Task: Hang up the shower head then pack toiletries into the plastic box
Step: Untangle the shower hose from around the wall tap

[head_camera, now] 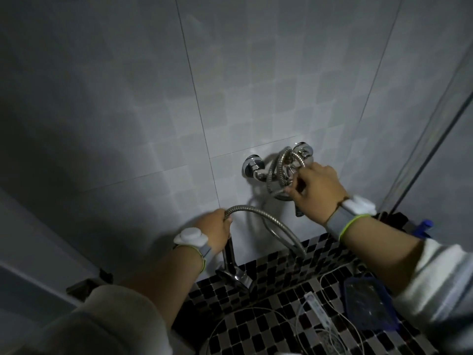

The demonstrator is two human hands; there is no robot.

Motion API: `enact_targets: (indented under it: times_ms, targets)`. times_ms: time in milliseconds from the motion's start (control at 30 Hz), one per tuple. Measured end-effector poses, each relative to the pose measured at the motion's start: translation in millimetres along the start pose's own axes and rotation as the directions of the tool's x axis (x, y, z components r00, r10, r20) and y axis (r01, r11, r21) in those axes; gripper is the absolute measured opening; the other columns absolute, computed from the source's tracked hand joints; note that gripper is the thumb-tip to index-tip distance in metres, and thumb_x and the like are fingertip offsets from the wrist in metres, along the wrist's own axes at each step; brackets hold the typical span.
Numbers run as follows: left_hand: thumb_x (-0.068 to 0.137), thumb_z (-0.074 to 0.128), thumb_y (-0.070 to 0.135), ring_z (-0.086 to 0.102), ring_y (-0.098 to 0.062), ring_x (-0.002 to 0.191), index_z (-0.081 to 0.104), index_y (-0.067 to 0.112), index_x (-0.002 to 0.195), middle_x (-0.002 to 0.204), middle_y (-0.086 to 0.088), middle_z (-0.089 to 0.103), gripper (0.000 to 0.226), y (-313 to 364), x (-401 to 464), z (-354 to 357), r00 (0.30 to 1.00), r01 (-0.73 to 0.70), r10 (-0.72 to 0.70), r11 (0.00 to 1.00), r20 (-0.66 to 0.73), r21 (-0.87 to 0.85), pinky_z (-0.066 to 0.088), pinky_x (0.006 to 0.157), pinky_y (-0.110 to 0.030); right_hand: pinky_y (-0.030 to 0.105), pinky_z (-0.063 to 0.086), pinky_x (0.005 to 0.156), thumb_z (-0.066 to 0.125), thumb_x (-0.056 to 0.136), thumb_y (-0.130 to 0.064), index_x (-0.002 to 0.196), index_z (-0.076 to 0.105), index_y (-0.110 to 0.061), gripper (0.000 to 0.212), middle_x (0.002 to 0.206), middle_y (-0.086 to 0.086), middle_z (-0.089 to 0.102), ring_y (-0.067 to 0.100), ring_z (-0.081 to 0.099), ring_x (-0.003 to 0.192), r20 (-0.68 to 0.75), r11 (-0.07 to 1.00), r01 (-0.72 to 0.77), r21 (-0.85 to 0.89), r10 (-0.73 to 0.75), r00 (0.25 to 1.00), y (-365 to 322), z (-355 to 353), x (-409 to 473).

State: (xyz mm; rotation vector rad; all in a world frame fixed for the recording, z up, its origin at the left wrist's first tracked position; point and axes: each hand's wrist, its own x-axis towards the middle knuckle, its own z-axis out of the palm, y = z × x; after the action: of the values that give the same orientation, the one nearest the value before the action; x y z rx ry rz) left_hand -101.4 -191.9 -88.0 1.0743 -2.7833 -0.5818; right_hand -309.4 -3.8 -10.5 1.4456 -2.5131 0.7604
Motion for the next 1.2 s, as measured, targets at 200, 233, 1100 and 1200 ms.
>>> enact_targets:
  times_ms: [200,233,1100,1200]
  targets:
    - [0.099,0.034,0.050,0.062,-0.021,0.072,0.051,0.028,0.088,0.080,0.006,0.063,0.030,2.3,0.8,-0.9,0.998,-0.054,0.052,0.998,0.037,0.045,0.054,0.073,-0.041,0.037,0.047,0.072,0.051,0.082,-0.047,0.081,0.066,-0.029,0.024,0.082,-0.010,0.064,0.023,0.055,0.086,0.010,0.943,0.170,-0.286,-0.175,0.985,-14.9,-15.2,-6.7]
    - [0.098,0.033,0.051,0.062,-0.021,0.071,0.051,0.028,0.087,0.080,0.006,0.063,0.031,3.2,0.5,-1.1,0.997,-0.060,0.058,0.997,0.045,0.049,0.054,0.072,-0.042,0.037,0.047,0.073,0.051,0.082,-0.045,0.083,0.066,-0.029,0.022,0.084,-0.010,0.063,0.024,0.056,0.085,-0.046,0.956,0.160,-0.246,-0.176,0.983,-21.8,-22.6,0.5]
    - [0.103,0.040,0.040,0.059,-0.024,0.079,0.047,0.026,0.091,0.090,-0.001,0.064,0.020,9.2,-14.6,-21.6,1.000,-0.017,0.017,1.000,0.018,0.023,0.042,0.068,-0.033,0.037,0.049,0.076,0.047,0.072,-0.050,0.100,0.059,-0.031,0.036,0.102,-0.001,0.059,0.030,0.059,0.095,0.153,0.928,0.191,-0.321,-0.148,0.977,-44.6,-7.5,77.4]
    - [0.103,0.040,0.039,0.059,-0.025,0.080,0.047,0.026,0.090,0.082,0.005,0.056,0.019,12.6,-14.6,-20.4,0.999,-0.020,0.020,0.999,0.029,0.027,0.041,0.068,-0.032,0.038,0.053,0.074,0.050,0.068,-0.049,0.091,0.064,-0.032,0.031,0.095,-0.001,0.059,0.026,0.059,0.084,0.182,0.971,0.104,-0.217,-0.065,0.981,-47.9,-18.0,80.3]
